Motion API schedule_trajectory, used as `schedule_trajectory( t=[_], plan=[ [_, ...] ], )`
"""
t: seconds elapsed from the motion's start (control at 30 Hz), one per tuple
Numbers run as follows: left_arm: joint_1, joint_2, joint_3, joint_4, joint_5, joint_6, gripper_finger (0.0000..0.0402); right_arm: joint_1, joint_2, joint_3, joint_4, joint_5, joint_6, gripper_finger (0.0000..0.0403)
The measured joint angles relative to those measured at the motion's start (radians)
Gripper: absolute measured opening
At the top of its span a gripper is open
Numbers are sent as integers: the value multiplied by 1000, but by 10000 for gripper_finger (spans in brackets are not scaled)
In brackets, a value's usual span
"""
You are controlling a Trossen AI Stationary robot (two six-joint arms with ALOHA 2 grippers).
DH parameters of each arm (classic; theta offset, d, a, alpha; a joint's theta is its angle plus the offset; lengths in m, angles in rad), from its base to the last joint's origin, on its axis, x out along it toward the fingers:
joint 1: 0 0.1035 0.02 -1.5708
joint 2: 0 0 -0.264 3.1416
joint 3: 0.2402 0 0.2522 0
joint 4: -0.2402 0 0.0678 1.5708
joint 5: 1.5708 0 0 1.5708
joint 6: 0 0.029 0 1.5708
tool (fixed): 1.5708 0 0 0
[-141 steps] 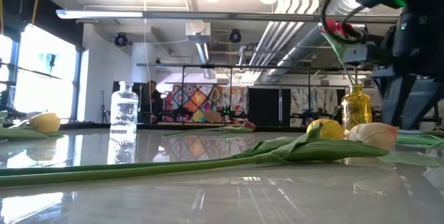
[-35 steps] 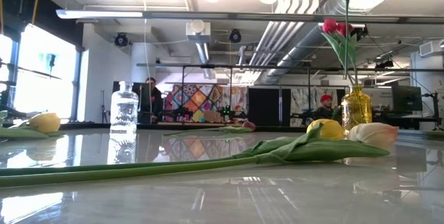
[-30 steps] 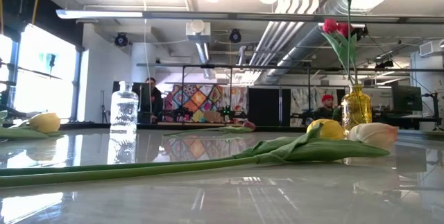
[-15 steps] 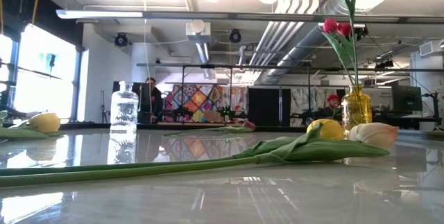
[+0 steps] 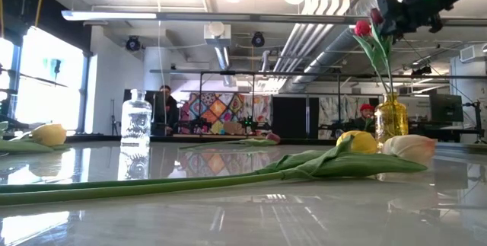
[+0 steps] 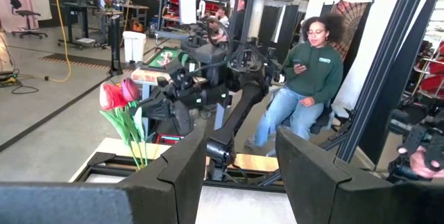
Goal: Sort flowers into vase by color
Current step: Put the bottom dark red tulip into the yellow vase
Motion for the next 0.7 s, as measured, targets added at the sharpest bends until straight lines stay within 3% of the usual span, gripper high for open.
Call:
schedule_trajectory(
  t=[0.7],
  plan=[
    [0,0,0,0,0,0,163,-16,1,-3,-15,3,42,1]
  ],
)
